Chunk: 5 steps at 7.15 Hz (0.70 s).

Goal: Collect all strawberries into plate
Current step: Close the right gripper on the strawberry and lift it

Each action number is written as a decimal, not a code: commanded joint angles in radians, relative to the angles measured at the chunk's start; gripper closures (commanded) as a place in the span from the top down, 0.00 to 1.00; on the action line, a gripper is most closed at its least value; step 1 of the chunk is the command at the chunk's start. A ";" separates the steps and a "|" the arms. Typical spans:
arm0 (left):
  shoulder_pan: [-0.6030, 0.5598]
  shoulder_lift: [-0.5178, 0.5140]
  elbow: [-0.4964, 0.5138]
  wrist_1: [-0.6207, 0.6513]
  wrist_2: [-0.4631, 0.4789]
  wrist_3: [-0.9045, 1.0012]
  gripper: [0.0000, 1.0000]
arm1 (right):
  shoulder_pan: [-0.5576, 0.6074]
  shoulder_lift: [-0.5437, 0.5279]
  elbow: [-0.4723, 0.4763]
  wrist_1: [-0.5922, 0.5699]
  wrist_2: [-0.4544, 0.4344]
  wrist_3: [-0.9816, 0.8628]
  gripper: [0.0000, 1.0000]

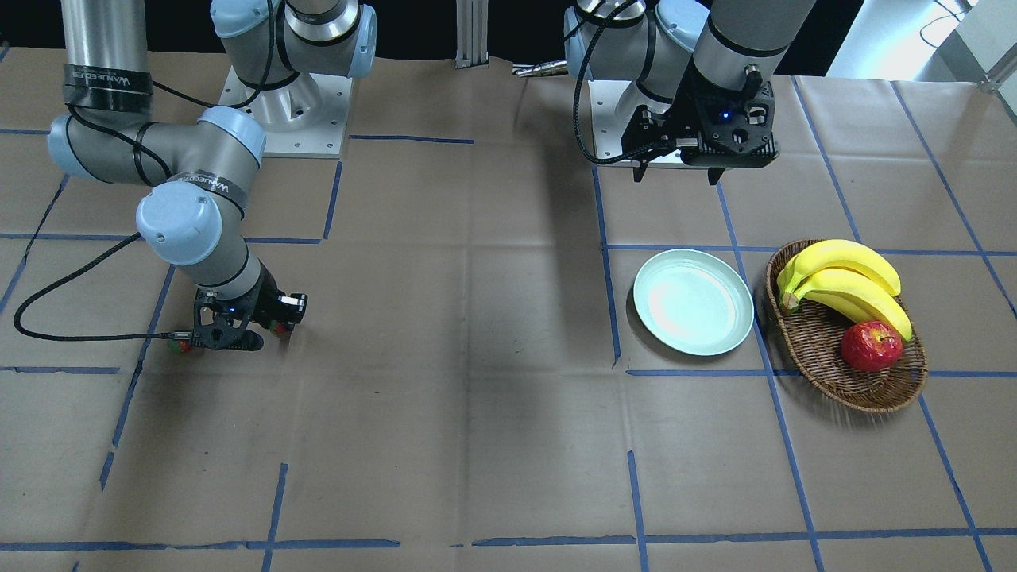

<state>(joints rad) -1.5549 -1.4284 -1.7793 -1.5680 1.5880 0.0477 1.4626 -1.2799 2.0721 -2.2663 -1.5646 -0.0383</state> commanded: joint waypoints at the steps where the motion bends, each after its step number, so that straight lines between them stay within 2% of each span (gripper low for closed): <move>1: -0.001 0.000 -0.006 0.008 0.000 0.000 1.00 | -0.002 -0.004 -0.003 0.001 0.000 0.000 0.05; 3: -0.001 -0.009 -0.008 0.006 0.000 0.000 1.00 | -0.001 -0.030 -0.048 0.019 0.001 0.003 0.02; 4: -0.001 -0.009 -0.008 0.006 0.000 0.001 1.00 | 0.010 -0.053 -0.123 0.119 0.011 0.023 0.02; 5: -0.001 -0.009 -0.008 0.008 0.001 -0.002 1.00 | 0.083 -0.044 -0.203 0.210 0.023 0.082 0.02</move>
<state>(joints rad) -1.5554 -1.4363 -1.7870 -1.5612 1.5880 0.0479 1.4860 -1.3204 1.9591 -2.1601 -1.5543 -0.0081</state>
